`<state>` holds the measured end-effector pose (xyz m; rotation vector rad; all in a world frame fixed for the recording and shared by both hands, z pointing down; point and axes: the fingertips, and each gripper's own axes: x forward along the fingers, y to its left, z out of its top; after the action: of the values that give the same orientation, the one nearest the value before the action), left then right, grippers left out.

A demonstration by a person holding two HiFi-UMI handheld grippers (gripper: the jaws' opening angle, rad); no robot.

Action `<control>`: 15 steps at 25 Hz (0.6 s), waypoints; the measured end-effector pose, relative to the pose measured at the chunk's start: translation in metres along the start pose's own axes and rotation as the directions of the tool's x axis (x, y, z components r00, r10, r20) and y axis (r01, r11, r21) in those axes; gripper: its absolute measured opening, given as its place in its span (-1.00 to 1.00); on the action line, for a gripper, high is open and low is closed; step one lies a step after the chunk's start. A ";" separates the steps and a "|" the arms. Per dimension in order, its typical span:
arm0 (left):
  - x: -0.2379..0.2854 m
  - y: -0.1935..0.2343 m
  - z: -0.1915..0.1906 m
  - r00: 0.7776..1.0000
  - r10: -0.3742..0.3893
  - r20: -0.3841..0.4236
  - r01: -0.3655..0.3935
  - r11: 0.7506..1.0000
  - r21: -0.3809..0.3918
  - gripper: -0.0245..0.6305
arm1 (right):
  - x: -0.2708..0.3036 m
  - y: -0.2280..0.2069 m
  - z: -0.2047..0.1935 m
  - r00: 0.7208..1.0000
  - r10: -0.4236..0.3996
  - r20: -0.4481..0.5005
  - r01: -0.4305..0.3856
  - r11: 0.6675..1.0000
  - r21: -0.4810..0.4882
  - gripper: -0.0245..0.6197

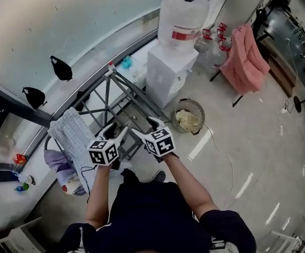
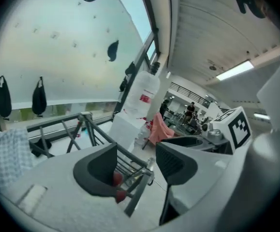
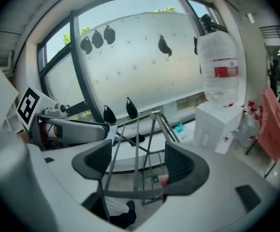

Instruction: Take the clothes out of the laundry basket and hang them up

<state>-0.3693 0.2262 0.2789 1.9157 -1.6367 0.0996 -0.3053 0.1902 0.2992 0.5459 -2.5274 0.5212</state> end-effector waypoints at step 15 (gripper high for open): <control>0.135 -0.267 -0.062 0.928 -0.313 -0.203 0.343 0.929 0.138 -0.16 | -0.233 -0.200 -0.100 0.928 -0.366 0.066 0.336 0.901 0.274 0.13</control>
<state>-0.0732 0.1518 0.2817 2.2163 -1.2037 0.2734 0.0122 0.1304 0.3051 1.1360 -2.3979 0.7011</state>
